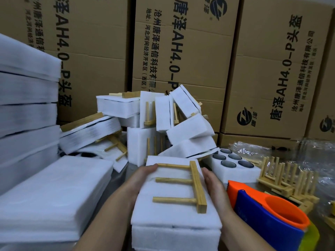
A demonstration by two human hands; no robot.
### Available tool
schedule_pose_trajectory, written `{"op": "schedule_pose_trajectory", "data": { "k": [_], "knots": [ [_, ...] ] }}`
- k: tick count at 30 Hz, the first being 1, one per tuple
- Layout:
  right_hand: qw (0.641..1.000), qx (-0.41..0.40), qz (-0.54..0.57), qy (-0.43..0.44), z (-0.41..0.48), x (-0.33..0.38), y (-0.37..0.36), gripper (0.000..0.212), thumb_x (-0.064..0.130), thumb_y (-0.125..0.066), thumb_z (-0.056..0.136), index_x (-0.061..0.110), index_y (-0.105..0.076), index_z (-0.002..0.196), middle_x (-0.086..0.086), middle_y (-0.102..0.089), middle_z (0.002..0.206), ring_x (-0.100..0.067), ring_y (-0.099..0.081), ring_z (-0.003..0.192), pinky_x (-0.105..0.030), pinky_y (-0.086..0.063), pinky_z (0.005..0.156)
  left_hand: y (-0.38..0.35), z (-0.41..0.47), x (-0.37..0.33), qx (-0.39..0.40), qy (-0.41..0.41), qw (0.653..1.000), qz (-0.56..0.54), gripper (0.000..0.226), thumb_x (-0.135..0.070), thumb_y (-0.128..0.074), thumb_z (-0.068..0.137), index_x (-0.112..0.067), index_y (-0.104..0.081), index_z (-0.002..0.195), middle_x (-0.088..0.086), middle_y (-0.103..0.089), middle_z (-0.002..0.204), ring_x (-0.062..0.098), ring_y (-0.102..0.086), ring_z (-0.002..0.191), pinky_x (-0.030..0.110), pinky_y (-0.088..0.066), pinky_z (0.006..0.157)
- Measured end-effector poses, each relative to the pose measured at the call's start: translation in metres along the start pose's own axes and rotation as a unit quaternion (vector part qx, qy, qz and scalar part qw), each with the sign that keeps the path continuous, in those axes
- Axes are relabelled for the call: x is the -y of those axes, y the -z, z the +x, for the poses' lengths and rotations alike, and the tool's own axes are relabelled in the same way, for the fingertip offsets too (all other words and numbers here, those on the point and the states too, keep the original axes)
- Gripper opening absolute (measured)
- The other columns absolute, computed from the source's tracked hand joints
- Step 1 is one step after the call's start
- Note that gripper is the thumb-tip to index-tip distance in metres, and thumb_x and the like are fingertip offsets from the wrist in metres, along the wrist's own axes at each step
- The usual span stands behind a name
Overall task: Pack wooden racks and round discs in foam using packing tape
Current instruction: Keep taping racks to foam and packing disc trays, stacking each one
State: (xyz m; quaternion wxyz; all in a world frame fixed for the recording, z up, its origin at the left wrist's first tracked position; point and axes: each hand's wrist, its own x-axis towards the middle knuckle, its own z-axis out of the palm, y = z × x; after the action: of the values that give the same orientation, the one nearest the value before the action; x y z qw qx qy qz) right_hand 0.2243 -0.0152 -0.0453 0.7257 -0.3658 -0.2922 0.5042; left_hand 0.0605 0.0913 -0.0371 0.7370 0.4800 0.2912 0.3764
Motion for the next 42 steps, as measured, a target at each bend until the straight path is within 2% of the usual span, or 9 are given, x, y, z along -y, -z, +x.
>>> {"op": "schedule_pose_trajectory", "data": {
  "k": [2,6,9,15,20,25,31,37,42],
  "knots": [
    [0.999,-0.016,-0.028,0.005,0.002,0.002,-0.001,0.037,0.031,-0.054,0.087,0.01,-0.066,0.114,-0.008,-0.072,0.106,-0.021,-0.069,0.094,-0.034,-0.054,0.083,-0.005,-0.005,0.001,0.003,0.024,1.0,-0.005,0.022,-0.02,-0.053,0.093,-0.003,-0.065,0.101,0.019,-0.073,0.083,0.03,-0.07,0.064,0.033,-0.056,0.053],
    [0.999,0.044,-0.009,-0.012,-0.004,0.018,-0.011,0.026,0.025,-0.062,0.069,0.004,-0.077,0.068,-0.005,-0.074,0.073,-0.015,-0.071,0.063,-0.018,-0.05,0.042,-0.012,-0.01,-0.001,0.004,0.045,0.998,-0.032,0.029,-0.026,-0.054,0.093,-0.003,-0.064,0.108,0.02,-0.072,0.093,0.033,-0.069,0.074,0.038,-0.054,0.068],
    [0.997,0.028,-0.074,-0.012,-0.012,0.034,-0.011,0.04,0.028,-0.045,0.097,0.005,-0.077,0.091,0.01,-0.073,0.067,-0.02,-0.071,0.09,-0.01,-0.048,0.048,-0.015,-0.012,-0.009,0.005,0.016,0.998,-0.064,0.027,-0.025,-0.054,0.093,-0.003,-0.064,0.104,0.019,-0.072,0.084,0.032,-0.07,0.068,0.037,-0.054,0.062],
    [0.962,0.173,-0.185,-0.103,-0.045,0.071,-0.01,0.066,0.045,-0.094,0.03,0.03,-0.077,0.091,-0.006,-0.074,0.1,-0.021,-0.072,0.083,-0.031,-0.057,0.059,-0.018,-0.017,-0.027,0.002,-0.039,0.989,-0.143,0.031,-0.033,-0.053,0.093,-0.006,-0.065,0.103,0.017,-0.073,0.087,0.031,-0.071,0.072,0.035,-0.057,0.057],
    [0.96,0.129,-0.231,-0.087,-0.061,0.089,-0.005,0.062,0.032,-0.095,0.037,0.03,-0.076,0.095,-0.004,-0.074,0.095,-0.019,-0.071,0.075,-0.032,-0.057,0.056,-0.036,-0.022,-0.023,0.01,-0.019,0.988,-0.153,0.03,-0.034,-0.053,0.092,-0.008,-0.065,0.1,0.015,-0.073,0.082,0.03,-0.071,0.065,0.033,-0.055,0.053],
    [0.974,0.033,-0.21,-0.075,-0.065,0.111,0.005,0.034,0.028,-0.06,0.07,0.014,-0.073,0.097,-0.013,-0.07,0.09,-0.026,-0.068,0.07,-0.042,-0.058,0.055,-0.049,-0.02,-0.015,0.015,0.012,0.991,-0.135,0.051,-0.058,-0.05,0.086,-0.016,-0.066,0.11,0.01,-0.07,0.105,0.03,-0.064,0.102,0.043,-0.049,0.09],
    [0.972,-0.171,-0.153,0.06,-0.051,0.147,0.025,0.017,0.032,-0.052,0.084,0.019,-0.059,0.09,-0.014,-0.061,0.093,-0.031,-0.058,0.089,-0.041,-0.052,0.063,-0.051,-0.015,-0.001,-0.054,0.044,0.996,-0.061,0.047,-0.039,-0.052,0.091,-0.022,-0.041,0.133,0.011,-0.046,0.132,0.024,-0.061,0.099,0.035,-0.048,0.066],
    [0.94,-0.245,-0.192,0.139,-0.031,0.166,0.046,0.018,0.035,-0.05,0.084,0.02,-0.055,0.077,-0.008,-0.057,0.08,-0.025,-0.055,0.074,-0.041,-0.045,0.066,-0.048,-0.001,0.031,-0.123,0.02,0.988,0.093,0.03,-0.032,-0.053,0.09,-0.022,-0.049,0.118,0.001,-0.056,0.087,0.019,-0.059,0.08,0.027,-0.043,0.059],
    [0.939,-0.256,-0.195,0.124,-0.028,0.193,0.075,0.026,0.035,-0.052,0.08,0.017,-0.058,0.098,-0.011,-0.057,0.094,-0.028,-0.056,0.082,-0.045,-0.047,0.073,-0.032,0.009,0.05,-0.163,-0.108,0.901,0.387,0.05,-0.029,-0.049,0.09,-0.028,-0.033,0.137,-0.01,-0.062,0.097,0.015,-0.06,0.089,0.027,-0.045,0.074]
  ]
}}
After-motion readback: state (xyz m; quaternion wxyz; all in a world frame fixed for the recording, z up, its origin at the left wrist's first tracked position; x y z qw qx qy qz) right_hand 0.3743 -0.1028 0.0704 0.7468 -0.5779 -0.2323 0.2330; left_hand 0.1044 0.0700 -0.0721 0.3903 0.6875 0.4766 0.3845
